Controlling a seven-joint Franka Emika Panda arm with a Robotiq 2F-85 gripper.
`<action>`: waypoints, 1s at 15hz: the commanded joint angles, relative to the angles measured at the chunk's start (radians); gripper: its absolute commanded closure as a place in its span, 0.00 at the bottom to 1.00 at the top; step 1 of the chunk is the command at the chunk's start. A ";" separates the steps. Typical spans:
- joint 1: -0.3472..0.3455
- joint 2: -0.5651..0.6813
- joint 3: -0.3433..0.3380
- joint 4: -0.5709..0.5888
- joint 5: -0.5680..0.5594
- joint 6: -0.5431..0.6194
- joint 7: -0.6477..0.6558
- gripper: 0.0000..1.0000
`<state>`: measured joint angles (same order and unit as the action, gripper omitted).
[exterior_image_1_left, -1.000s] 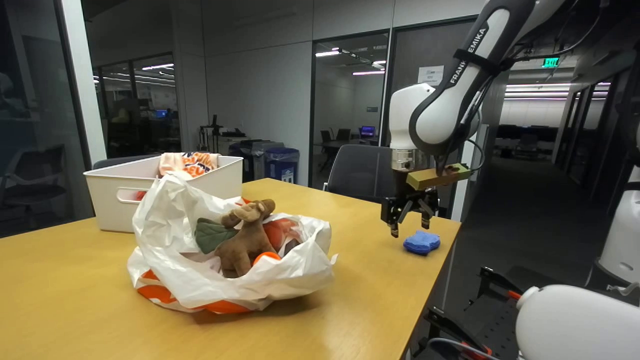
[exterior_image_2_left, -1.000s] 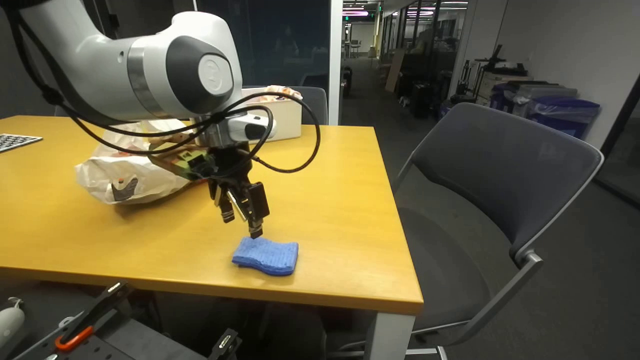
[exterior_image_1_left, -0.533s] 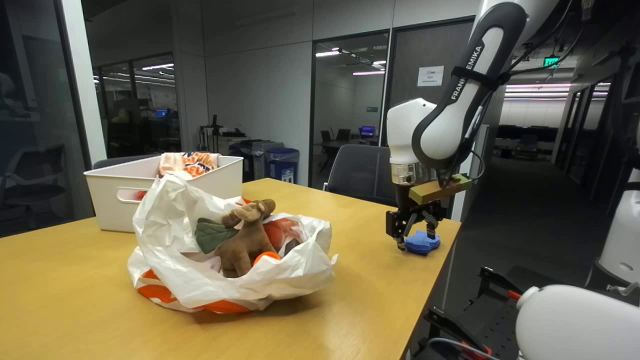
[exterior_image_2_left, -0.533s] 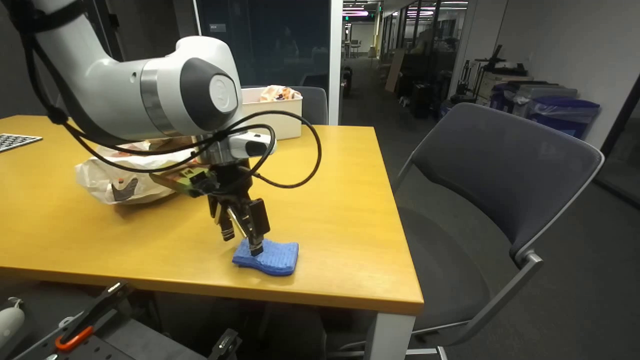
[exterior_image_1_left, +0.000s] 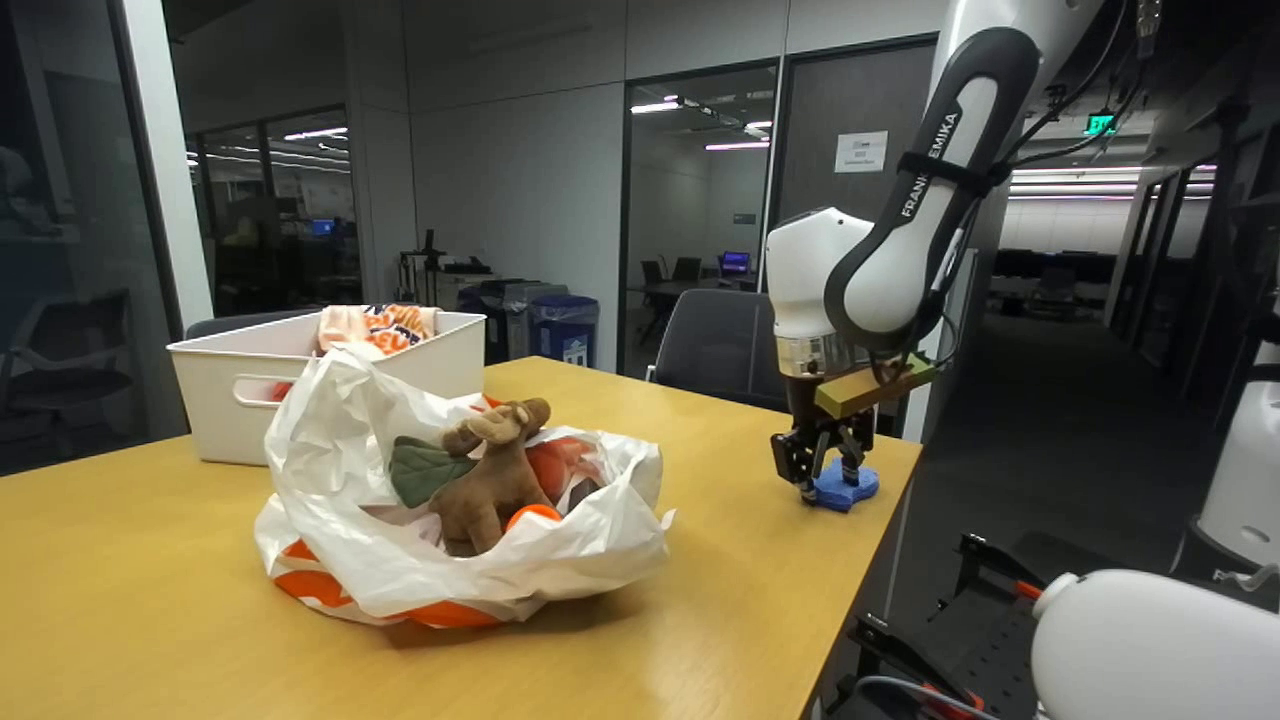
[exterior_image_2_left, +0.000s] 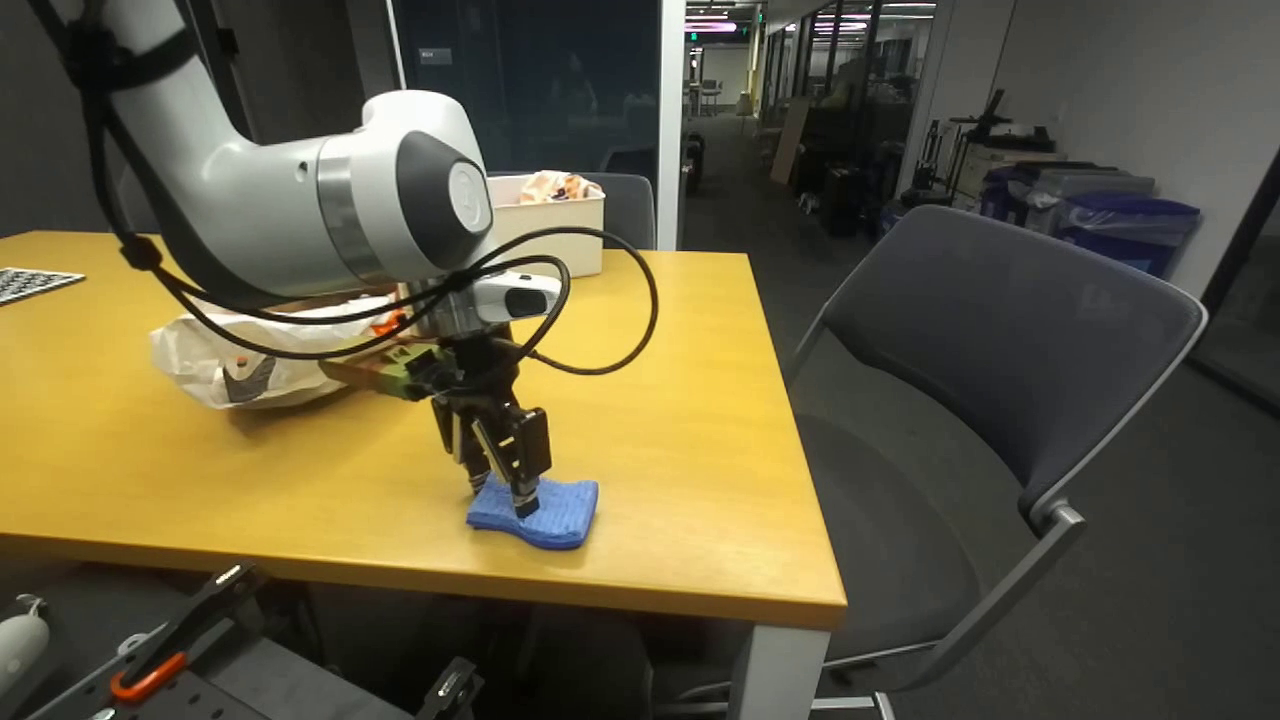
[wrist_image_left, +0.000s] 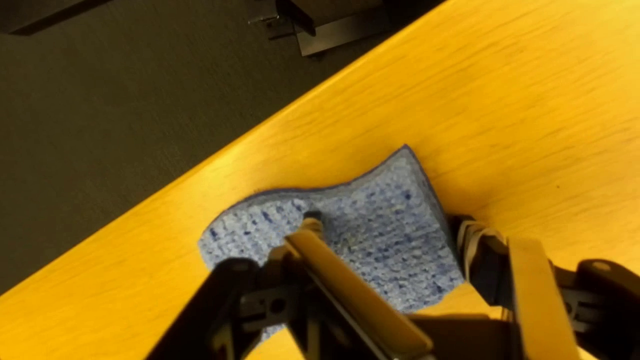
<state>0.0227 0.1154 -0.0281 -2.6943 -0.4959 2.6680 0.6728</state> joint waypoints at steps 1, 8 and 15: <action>0.028 0.017 -0.022 0.016 -0.021 0.033 0.025 0.63; 0.038 0.005 -0.021 0.019 -0.015 0.048 0.016 0.88; 0.045 -0.117 -0.016 -0.003 -0.070 0.080 0.049 0.93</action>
<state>0.0515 0.0838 -0.0320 -2.6741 -0.5129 2.7226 0.6811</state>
